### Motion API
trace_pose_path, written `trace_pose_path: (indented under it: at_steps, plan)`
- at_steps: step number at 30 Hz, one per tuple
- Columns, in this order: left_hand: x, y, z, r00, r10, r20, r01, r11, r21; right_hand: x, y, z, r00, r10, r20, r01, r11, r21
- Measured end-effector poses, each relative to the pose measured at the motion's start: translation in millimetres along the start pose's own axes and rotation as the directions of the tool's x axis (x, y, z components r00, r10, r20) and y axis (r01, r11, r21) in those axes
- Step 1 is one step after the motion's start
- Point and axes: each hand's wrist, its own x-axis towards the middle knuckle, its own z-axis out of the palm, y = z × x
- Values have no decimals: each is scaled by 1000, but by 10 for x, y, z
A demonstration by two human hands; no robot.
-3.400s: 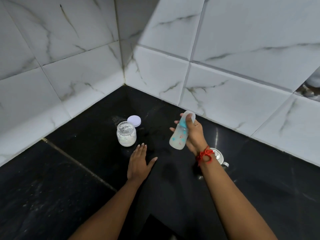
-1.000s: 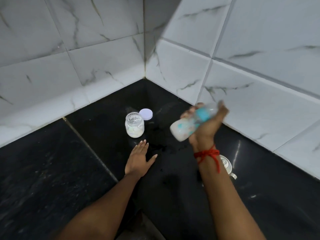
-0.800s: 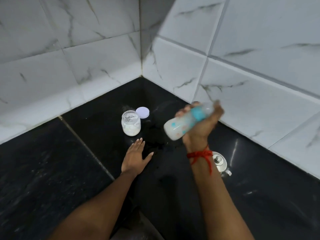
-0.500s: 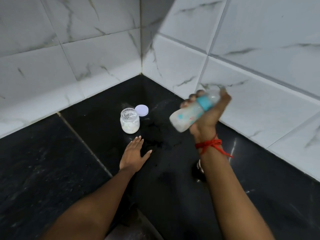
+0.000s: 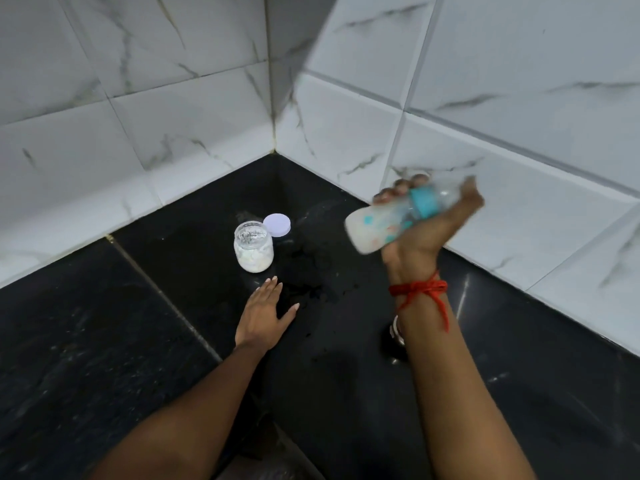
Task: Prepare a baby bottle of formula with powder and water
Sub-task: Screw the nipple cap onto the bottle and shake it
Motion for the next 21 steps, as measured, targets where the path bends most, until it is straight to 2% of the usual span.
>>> trace_pose_path:
  at_steps: [1, 3, 4, 6, 7, 10, 13, 16, 19, 21]
  plan:
    - [2, 1, 1, 1000, -1, 1, 1, 1000, -3, 4, 38, 61, 996, -12, 87, 8, 999, 40]
    - [-10, 33, -6, 1000, -8, -2, 8, 1000, -11, -36, 95, 176, 961, 52, 272, -29, 996, -88]
    - [-16, 39, -6, 1000, -13, 1, 13, 1000, -21, -45, 108, 254, 963, 67, 260, -31, 990, -141]
    - [4, 21, -5, 1000, -5, -3, 5, 1000, -19, -26, 113, 186, 979, 1, 203, 5, 1000, -28]
    - [0, 19, -5, 1000, -11, -3, 11, 1000, -20, 19, 129, 146, 975, -10, 220, 11, 1000, -6]
    - [-12, 48, 3, 1000, -7, -11, 6, 1000, -22, -26, 134, 168, 968, 28, 248, 6, 991, -136]
    - [5, 13, -4, 1000, -9, 2, 9, 1000, -25, 46, 98, 163, 983, -85, 162, 83, 996, 17]
    - [-22, 40, 1, 1000, -13, -3, 13, 999, -33, 4, 141, 148, 980, -12, 199, 40, 990, -135]
    - [-8, 30, -19, 1000, -11, 1, 11, 999, -36, 16, 246, 120, 987, -33, 155, 42, 998, -56]
    - [-27, 45, -17, 1000, -13, 2, 13, 999, -32, -17, 276, 193, 982, 43, 186, -6, 981, -195]
